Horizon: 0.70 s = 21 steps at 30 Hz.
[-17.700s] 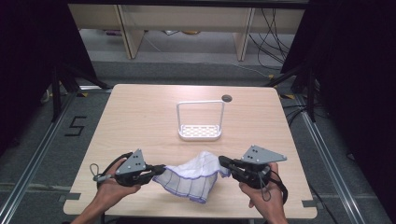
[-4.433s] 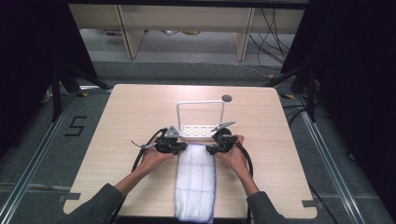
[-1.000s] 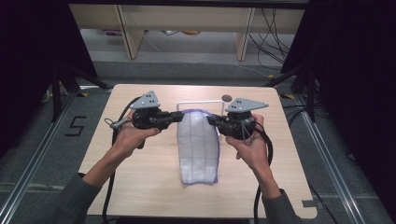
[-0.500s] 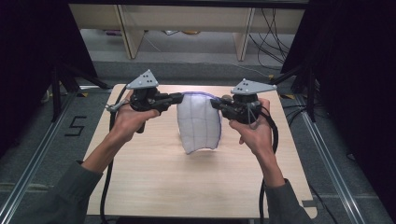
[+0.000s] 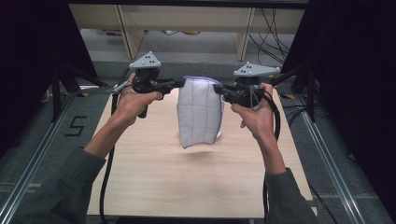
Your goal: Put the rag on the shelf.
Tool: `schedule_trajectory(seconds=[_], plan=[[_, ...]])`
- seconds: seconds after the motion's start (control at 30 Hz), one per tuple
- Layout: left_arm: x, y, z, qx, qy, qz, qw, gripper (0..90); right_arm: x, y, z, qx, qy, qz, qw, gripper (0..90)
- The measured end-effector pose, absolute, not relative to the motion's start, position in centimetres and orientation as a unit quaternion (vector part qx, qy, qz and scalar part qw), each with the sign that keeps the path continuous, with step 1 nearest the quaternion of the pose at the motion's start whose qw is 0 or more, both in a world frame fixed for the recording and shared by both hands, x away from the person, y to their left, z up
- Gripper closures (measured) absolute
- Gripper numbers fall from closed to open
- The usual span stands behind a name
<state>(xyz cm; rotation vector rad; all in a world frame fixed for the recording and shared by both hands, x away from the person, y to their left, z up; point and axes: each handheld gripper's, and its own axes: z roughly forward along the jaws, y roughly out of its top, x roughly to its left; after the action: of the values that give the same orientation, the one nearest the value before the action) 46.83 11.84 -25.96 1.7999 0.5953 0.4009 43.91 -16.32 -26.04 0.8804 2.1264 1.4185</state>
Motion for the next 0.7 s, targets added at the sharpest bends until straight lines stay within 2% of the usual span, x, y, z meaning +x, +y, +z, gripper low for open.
schedule_trajectory(seconds=[0.37,0.7], plan=[[49.9,11.4,-24.5,0.754,0.28,0.187,0.564,86.6,47.3,-16.1,-24.5,0.337,0.758,0.512,0.222,85.4],[53.1,11.2,-25.5,0.743,0.317,0.176,0.563,86.5,51.1,-15.6,-24.9,0.362,0.759,0.497,0.214,85.2]])
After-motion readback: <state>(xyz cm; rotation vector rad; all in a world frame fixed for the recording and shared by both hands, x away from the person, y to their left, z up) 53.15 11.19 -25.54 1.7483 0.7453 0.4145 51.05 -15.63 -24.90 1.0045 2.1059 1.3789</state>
